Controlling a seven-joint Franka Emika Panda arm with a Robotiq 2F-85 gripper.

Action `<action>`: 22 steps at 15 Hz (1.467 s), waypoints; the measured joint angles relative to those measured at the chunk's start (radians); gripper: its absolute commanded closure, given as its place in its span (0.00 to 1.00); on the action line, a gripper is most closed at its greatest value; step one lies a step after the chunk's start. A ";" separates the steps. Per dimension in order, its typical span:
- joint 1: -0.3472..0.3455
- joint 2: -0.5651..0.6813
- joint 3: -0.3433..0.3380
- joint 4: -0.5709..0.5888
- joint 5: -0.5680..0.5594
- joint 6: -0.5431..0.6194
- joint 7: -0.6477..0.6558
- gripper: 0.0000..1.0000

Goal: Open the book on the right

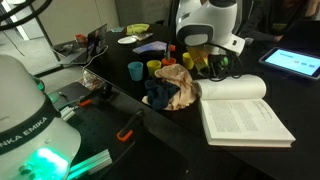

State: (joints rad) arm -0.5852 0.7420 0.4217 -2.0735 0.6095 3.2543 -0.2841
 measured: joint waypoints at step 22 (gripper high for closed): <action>0.668 -0.091 -0.883 -0.043 -0.447 -0.304 0.441 0.00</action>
State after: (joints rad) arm 0.0830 0.6513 -0.4608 -2.1170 0.1622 2.9503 0.1573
